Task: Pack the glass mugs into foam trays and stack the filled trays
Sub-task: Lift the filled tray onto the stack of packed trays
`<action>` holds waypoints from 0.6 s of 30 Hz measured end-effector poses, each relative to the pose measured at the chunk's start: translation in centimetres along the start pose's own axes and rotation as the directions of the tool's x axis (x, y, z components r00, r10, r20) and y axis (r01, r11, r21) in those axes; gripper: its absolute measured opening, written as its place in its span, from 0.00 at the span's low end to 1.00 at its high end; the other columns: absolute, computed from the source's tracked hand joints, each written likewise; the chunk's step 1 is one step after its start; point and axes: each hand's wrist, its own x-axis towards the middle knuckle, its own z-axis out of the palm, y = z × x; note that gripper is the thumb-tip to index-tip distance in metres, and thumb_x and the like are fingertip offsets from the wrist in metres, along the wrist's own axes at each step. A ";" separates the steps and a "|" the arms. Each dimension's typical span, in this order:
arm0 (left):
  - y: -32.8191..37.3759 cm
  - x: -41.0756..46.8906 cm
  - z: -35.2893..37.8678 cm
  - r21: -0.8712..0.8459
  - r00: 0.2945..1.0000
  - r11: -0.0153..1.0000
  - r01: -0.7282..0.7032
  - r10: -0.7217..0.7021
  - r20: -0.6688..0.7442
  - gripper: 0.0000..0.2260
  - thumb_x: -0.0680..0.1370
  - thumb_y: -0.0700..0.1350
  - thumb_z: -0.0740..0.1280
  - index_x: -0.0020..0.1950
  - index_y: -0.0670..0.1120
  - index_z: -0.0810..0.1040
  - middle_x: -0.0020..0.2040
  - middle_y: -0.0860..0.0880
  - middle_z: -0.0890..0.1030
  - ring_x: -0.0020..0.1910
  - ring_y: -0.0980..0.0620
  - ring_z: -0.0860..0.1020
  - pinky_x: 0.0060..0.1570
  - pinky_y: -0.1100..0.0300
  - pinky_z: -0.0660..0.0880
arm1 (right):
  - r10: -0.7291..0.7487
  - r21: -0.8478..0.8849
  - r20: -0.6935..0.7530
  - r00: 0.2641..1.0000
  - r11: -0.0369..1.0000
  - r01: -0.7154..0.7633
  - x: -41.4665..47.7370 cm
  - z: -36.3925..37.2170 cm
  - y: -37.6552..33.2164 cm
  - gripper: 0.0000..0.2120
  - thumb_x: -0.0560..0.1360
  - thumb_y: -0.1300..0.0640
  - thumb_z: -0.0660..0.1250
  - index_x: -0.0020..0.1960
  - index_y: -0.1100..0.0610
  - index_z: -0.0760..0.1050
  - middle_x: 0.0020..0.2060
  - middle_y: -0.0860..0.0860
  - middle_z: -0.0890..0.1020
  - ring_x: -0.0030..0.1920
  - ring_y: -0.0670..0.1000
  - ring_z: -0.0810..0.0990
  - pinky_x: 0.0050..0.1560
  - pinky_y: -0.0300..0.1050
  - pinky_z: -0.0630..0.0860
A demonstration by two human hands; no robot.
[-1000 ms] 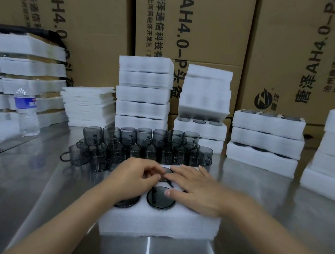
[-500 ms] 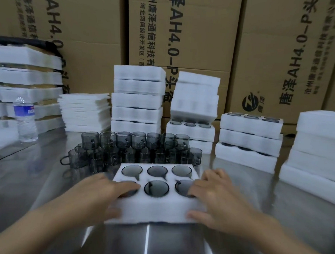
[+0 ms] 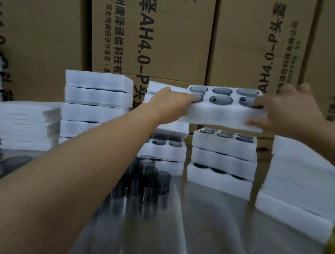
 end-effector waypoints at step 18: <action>3.5 12.2 14.6 -0.034 0.960 0.996 0.086 -0.073 0.270 0.21 0.77 0.34 0.58 0.68 0.48 0.68 0.57 0.46 0.77 0.48 0.45 0.74 0.45 0.55 0.67 | 0.093 -0.371 0.393 0.915 0.926 0.065 5.9 14.1 -0.1 0.22 0.78 0.42 0.52 0.67 0.52 0.66 0.60 0.52 0.77 0.63 0.55 0.67 0.60 0.52 0.59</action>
